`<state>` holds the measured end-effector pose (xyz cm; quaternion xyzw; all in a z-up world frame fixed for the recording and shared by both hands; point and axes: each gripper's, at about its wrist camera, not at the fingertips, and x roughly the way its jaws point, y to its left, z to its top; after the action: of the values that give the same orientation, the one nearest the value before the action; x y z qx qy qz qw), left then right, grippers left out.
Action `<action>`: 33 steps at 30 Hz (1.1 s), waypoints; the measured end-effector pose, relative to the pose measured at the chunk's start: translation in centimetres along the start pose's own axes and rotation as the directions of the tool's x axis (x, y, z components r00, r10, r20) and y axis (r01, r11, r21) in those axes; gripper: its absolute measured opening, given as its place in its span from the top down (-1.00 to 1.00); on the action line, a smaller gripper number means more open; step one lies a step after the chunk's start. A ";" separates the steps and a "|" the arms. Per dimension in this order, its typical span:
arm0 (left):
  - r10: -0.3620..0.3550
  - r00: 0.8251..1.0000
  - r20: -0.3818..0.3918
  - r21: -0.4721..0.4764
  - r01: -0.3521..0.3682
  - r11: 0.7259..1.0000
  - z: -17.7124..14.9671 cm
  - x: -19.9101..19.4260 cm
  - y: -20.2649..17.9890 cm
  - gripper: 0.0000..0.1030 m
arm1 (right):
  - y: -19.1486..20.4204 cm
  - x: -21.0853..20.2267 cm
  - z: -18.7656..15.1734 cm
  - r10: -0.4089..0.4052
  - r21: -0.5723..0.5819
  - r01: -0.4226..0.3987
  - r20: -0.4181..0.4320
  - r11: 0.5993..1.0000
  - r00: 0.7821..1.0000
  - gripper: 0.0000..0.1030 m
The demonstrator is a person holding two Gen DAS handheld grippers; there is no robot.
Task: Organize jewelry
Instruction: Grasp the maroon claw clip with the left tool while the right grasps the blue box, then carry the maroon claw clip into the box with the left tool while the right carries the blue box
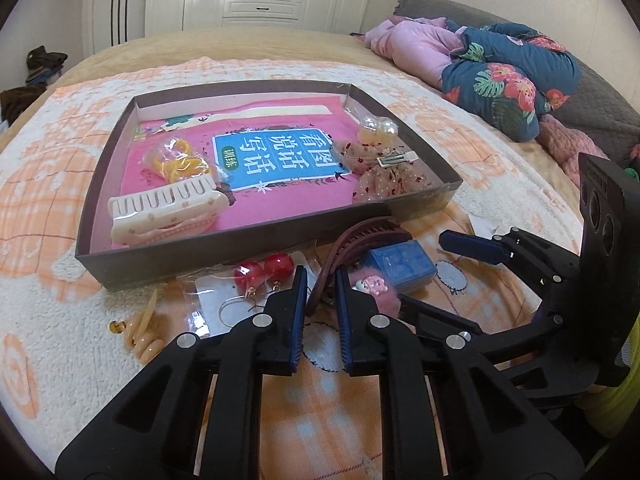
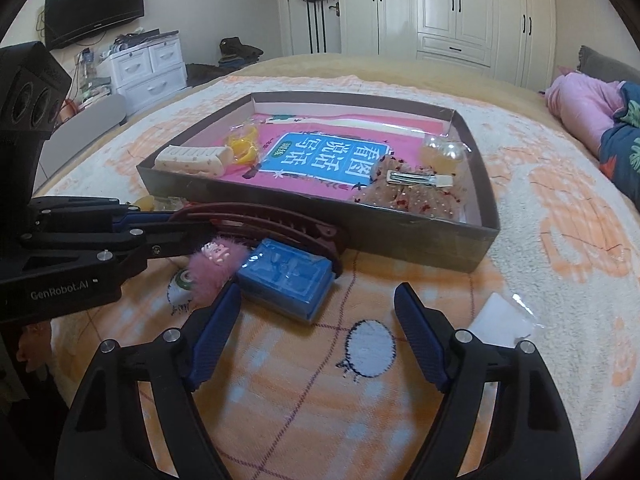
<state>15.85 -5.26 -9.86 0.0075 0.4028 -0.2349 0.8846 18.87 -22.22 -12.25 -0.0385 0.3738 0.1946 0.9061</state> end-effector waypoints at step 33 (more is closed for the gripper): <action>-0.020 0.995 0.102 0.005 0.020 1.000 0.5 -3.5 -0.4 0.97 | -2.2 -4.7 -0.7 -0.047 0.100 0.041 0.060 0.994 0.997 0.01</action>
<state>14.06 -4.28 -7.01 -0.0068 0.3567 -0.2446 0.9016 16.26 -25.95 -9.66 0.0040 0.3535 0.1569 0.9222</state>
